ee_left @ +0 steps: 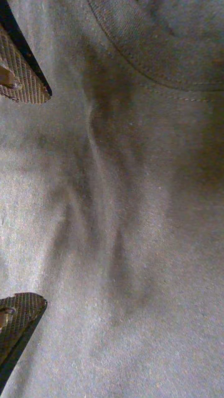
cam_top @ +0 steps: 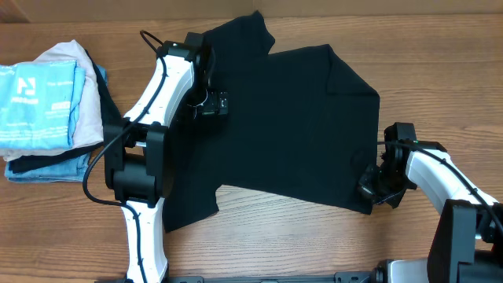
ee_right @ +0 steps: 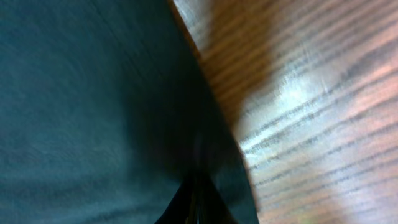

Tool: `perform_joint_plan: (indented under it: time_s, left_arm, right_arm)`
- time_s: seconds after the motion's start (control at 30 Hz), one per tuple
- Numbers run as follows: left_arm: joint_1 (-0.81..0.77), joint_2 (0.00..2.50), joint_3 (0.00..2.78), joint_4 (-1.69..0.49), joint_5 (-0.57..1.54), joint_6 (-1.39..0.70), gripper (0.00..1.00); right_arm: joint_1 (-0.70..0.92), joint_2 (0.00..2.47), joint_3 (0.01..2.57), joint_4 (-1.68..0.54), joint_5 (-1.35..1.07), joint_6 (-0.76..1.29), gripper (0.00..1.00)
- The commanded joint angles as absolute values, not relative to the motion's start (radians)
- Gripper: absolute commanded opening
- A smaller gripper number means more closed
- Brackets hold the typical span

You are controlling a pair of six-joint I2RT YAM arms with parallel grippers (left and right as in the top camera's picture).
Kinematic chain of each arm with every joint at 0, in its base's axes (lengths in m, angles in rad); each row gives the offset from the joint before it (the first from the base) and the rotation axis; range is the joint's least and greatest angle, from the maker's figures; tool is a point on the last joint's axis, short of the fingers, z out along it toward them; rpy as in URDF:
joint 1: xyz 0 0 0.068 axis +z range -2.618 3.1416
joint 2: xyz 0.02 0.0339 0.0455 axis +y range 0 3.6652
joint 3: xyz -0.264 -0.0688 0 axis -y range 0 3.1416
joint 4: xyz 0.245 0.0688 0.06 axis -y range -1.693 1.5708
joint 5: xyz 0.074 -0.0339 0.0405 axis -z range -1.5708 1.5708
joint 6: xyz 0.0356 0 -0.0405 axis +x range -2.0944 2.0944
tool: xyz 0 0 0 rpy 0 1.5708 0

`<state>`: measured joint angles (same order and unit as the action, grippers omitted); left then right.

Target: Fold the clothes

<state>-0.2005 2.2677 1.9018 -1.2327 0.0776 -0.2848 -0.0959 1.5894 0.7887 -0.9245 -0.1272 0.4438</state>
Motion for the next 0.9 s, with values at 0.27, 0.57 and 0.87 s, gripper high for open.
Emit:
perform_joint_plan:
  time_s: [0.27, 0.57, 0.87]
  left_arm:
    - [-0.194, 2.170, 2.096, -1.239, 0.100, -0.224, 0.32]
    - [-0.204, 2.246, 2.096, -0.938, 0.104, -0.225, 0.04]
    - [-0.210, 2.383, 2.096, -0.778, 0.093, -0.225, 0.04]
  right_arm:
    - [-0.093, 1.582, 1.256, -0.976, -0.236, 0.299, 0.04]
    - [-0.093, 1.625, 1.256, -0.871, -0.136, 0.287, 1.00]
    - [-0.093, 1.630, 1.256, -0.868, -0.132, 0.287, 1.00]
